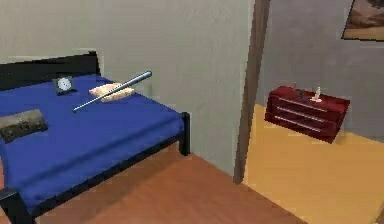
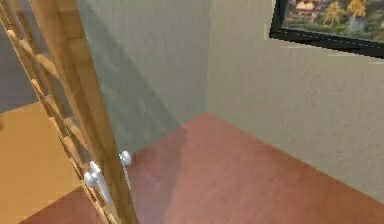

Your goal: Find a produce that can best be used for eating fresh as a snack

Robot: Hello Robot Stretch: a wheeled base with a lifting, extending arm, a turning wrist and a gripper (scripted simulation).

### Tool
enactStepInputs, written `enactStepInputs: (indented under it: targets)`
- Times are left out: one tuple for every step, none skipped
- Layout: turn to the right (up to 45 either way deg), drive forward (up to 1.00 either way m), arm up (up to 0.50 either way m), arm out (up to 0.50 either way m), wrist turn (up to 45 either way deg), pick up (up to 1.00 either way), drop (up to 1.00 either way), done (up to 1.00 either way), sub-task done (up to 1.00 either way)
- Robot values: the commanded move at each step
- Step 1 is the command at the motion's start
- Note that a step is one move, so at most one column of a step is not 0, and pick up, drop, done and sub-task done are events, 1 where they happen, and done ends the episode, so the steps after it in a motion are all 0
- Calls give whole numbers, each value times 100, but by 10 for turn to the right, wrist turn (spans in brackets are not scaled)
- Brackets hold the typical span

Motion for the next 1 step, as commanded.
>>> enactStepInputs:
  targets:
    - [-450, 0, 0, 0, 0, 0, 0, 0, 0]
